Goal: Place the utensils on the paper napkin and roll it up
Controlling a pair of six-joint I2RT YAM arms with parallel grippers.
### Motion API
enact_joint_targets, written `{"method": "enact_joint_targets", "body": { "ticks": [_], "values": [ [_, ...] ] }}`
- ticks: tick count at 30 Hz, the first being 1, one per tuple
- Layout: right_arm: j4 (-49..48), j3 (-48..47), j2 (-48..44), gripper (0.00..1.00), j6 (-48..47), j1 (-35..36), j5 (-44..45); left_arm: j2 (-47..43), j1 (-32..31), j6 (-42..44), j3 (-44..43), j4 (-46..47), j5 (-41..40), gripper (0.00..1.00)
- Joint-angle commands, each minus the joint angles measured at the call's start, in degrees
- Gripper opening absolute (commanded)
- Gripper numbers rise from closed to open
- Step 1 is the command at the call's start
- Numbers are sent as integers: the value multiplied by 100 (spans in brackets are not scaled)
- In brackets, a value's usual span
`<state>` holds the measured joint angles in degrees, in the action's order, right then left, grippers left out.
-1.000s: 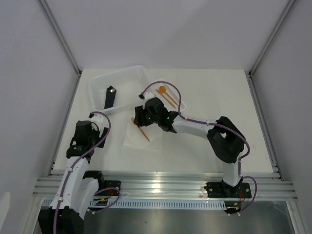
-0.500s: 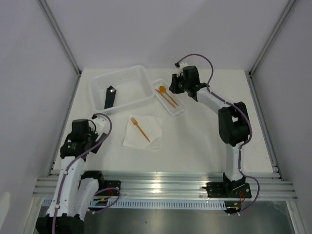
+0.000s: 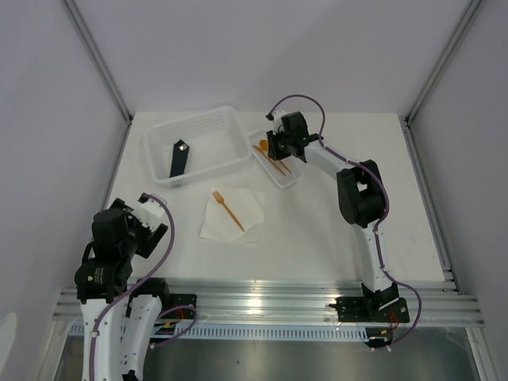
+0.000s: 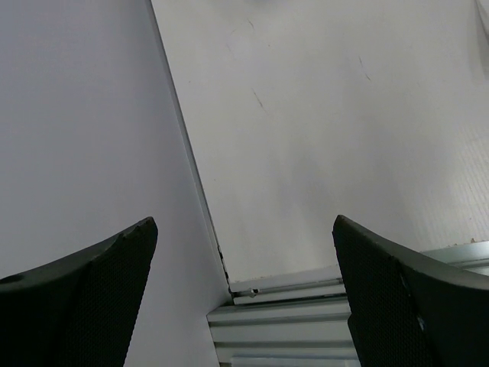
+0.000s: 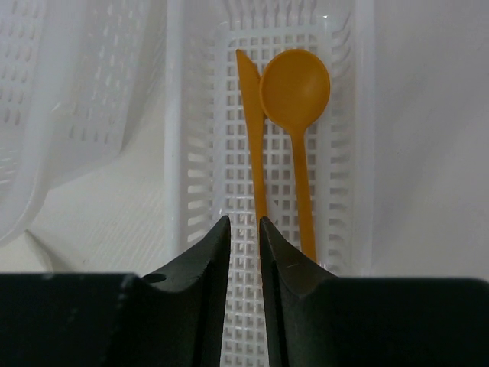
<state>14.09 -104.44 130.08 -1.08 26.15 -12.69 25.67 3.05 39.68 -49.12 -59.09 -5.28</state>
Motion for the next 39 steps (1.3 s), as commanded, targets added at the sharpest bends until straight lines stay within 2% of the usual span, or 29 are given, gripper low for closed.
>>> {"method": "enact_joint_targets", "body": {
  "ticks": [1, 7, 15, 21, 23, 24, 27, 33, 39],
  "values": [
    [208, -427, 298, 25, -190, 30, 135, -53, 38, 31, 175, -129, 124, 99],
    [384, -472, 553, 29, -367, 162, 539, -62, 38, -13, 184, -59, 150, 100],
    [700, -419, 624, 27, -332, 250, 671, -168, 38, -39, 298, -85, 176, 100],
    [920, -305, 589, 26, -182, 303, 1110, -194, 38, -31, 324, -68, 220, 100],
    [920, -270, 597, 18, -164, 312, 1128, -194, 47, -31, 394, 2, 220, 100],
    [920, -261, 597, 10, -138, 312, 1128, -194, 47, -39, 482, 29, 168, 99],
    [842, -208, 484, 1, -103, 303, 1076, -150, 38, -57, 676, 204, 62, 99],
    [639, -111, 185, 0, -94, 294, 961, -185, 38, -57, 1352, 547, -228, 99],
    [586, -129, 97, 0, -103, 303, 838, -273, 38, -48, 1335, 504, -166, 100]
  ]
}}
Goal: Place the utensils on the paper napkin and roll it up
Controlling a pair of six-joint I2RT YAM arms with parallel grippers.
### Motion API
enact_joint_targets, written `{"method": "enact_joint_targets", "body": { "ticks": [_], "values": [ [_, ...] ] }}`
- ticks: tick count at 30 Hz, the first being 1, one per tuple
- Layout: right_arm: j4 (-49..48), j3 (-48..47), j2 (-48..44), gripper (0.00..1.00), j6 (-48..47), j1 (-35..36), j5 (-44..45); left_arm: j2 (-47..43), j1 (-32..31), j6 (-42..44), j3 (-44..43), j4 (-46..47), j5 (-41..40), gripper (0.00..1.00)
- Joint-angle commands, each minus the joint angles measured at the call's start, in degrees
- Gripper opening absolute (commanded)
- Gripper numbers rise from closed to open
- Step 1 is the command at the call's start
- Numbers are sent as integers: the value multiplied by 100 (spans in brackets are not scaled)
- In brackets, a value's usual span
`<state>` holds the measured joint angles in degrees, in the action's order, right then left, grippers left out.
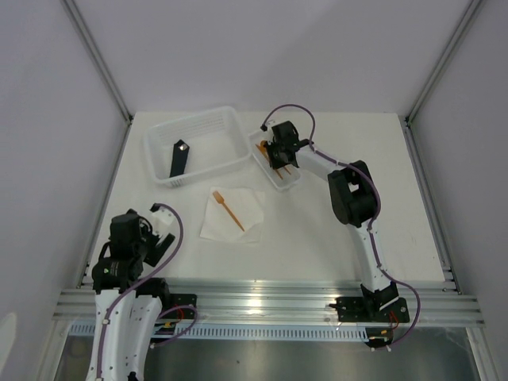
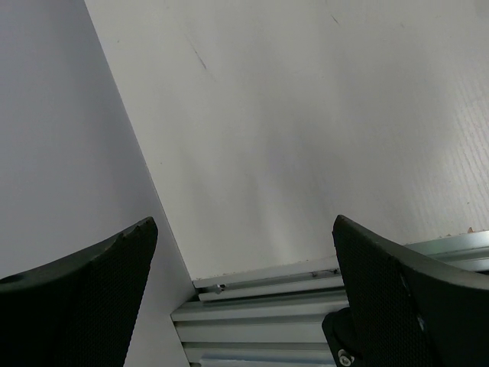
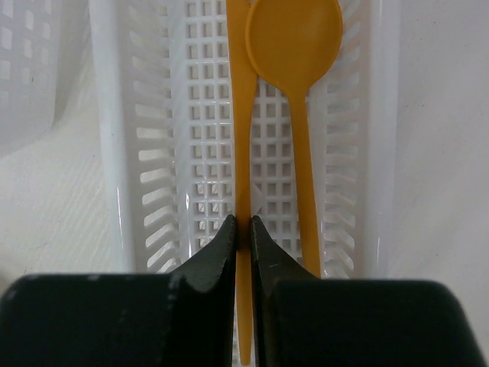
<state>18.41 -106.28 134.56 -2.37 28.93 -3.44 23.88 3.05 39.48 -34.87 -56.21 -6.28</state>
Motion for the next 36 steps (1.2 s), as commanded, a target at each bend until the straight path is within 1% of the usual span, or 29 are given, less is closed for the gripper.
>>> {"method": "enact_joint_targets", "body": {
  "ticks": [1, 5, 10, 15, 17, 18, 20, 21, 22, 23, 24, 25, 26, 27, 28, 30, 31, 33, 36],
  "values": [
    [128, 72, -456, 0, 52, 25, -173, -85, 38, -29, -116, 198, -66, 99],
    [-180, 230, -790, 0, 149, 25, -402, -76, 38, -37, -108, 215, -22, 99],
    [-531, 459, -1107, 0, 211, 8, -289, -94, 38, -64, -99, 215, 13, 100],
    [-550, 477, -1257, 0, 237, 8, -183, -129, 38, -81, -99, 206, 48, 100],
    [-479, 599, -1397, 0, 421, 34, -122, -120, 38, -99, -99, 224, 48, 100],
    [-514, 756, -1702, 0, 552, 104, -26, -112, 38, -151, -107, 250, 14, 100],
    [-838, 1581, -2160, 0, 702, 262, 98, 2, 38, -248, -38, 451, -92, 100],
    [-987, 1932, -2658, 0, 833, 515, 150, 72, 38, -396, -28, 557, -162, 99],
    [-1337, 2292, -2898, 0, 931, 674, 281, 160, 47, -476, 102, 636, -284, 100],
    [-1488, 2905, -3101, 0, 1010, 841, 318, 352, 38, -564, 86, 820, -312, 99],
    [-1655, 3146, -3407, 0, 1185, 1199, 344, 476, 38, -756, 112, 917, -329, 99],
    [-1718, 3349, -3515, 0, 1273, 1403, 701, 582, 38, -871, 147, 1005, -364, 100],
    [-1771, 3681, -3594, 0, 1344, 1579, 783, 800, 38, -977, 139, 1085, -373, 99],
    [-2058, 3815, -3647, 0, 1414, 1737, 827, 890, 38, -1152, 139, 1207, -374, 99],
    [-2139, 3921, -3665, 0, 1467, 2026, 923, 960, 29, -1214, 156, 1261, -356, 100],
    [-2167, 3931, -3560, 0, 1485, 2230, 1047, 1057, 38, -1399, 217, 1410, -321, 100],
    [-2114, 3861, -3351, 0, 1494, 2336, 1039, 1049, 29, -1434, 235, 1445, -260, 100],
    [-1930, 3598, -3113, 0, 1546, 2389, 1091, 988, 29, -1557, 340, 1516, -198, 99],
    [-1947, 3422, -2726, 0, 1600, 2389, 1030, 908, 38, -1724, 341, 1525, -110, 99]
  ]
}}
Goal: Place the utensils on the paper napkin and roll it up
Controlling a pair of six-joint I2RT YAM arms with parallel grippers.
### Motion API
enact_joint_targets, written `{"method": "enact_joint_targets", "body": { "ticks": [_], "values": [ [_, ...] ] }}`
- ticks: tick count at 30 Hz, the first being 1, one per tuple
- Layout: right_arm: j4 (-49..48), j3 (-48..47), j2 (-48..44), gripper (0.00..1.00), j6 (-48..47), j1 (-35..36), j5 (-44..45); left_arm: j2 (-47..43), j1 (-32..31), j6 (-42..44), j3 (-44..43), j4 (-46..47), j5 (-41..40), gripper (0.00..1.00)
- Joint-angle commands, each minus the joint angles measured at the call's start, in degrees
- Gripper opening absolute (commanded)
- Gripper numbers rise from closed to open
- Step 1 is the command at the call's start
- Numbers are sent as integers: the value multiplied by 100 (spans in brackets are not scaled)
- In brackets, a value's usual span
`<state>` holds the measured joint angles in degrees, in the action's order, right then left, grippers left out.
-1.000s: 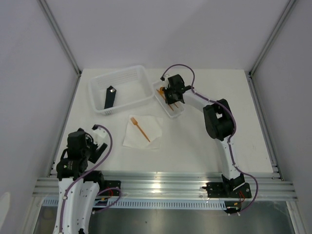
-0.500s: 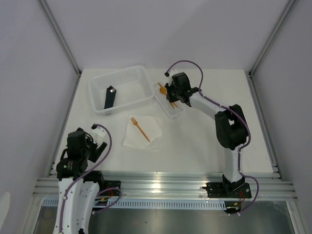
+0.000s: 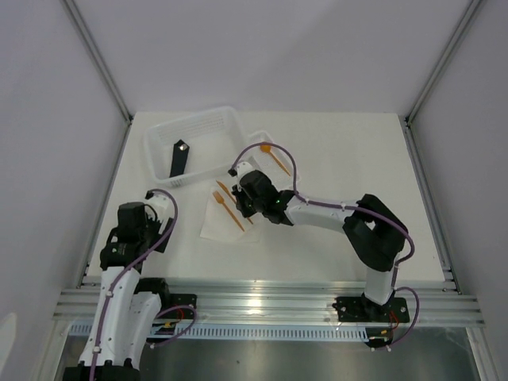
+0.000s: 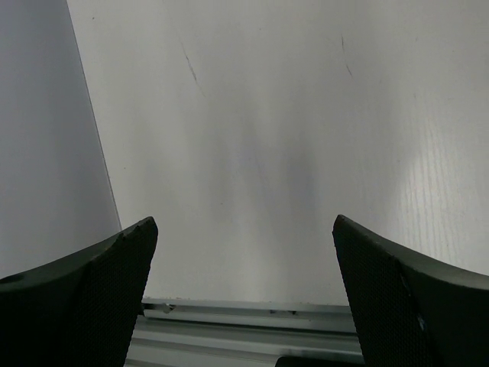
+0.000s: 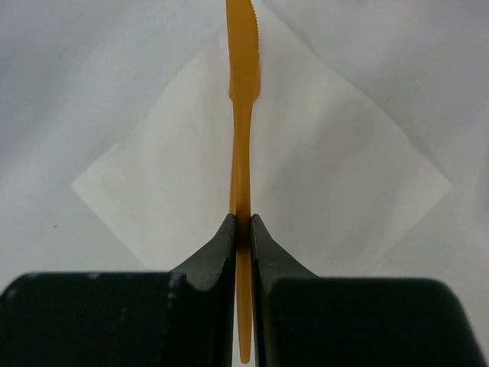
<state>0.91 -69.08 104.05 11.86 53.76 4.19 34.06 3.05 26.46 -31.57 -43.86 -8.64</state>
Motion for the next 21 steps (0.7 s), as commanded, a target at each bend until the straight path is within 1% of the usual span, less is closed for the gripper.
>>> {"method": "enact_joint_targets", "body": {
  "ticks": [1, 8, 9, 21],
  "values": [
    [-196, -351, 405, 0, 142, -93, 250, -180, 38, -440, 80, 299, 135, 100],
    [-91, -791, 985, 0, -35, -102, 249, -260, 29, -545, 72, 307, 232, 100],
    [92, -826, 1099, 0, 9, -111, 241, -251, 38, -554, 81, 307, 214, 99],
    [304, -958, 1302, 0, 378, -67, 100, -251, 38, -563, 107, 325, 205, 100]
  ]
}}
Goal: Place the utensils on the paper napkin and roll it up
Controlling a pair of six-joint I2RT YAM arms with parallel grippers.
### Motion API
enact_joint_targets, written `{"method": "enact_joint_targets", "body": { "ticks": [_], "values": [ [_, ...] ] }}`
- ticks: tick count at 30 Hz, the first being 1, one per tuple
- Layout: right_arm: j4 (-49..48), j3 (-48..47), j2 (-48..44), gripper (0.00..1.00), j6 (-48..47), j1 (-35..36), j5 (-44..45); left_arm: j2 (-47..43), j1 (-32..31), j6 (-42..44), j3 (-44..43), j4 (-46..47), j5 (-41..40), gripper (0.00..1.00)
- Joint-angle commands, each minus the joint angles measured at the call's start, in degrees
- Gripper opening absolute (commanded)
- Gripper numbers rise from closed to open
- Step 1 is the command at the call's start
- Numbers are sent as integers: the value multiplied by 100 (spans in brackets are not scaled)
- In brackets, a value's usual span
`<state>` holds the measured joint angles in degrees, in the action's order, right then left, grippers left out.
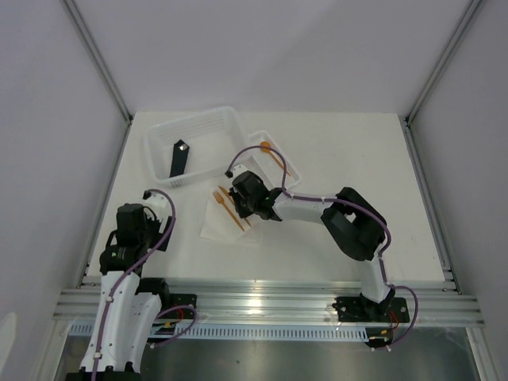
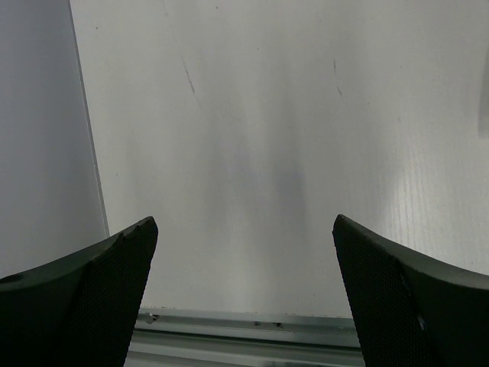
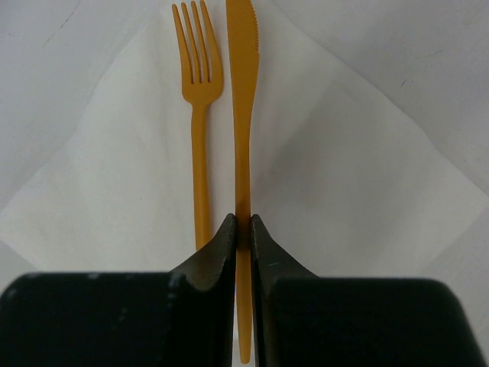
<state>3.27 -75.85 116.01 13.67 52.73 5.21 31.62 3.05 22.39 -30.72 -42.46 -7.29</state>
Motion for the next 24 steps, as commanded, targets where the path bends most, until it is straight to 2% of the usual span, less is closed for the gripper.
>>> {"method": "enact_joint_targets", "body": {
  "ticks": [1, 17, 24],
  "values": [
    [104, -316, 202, 0, 232, 36, 6, -6, 38, -156, 13, 185, 70, 100],
    [297, -448, 317, 0, 443, 53, -240, -6, 29, -156, 31, 194, 52, 100],
    [324, -439, 63, 0, 365, 141, 14, 2, 29, -156, 40, 212, 52, 100]
  ]
}}
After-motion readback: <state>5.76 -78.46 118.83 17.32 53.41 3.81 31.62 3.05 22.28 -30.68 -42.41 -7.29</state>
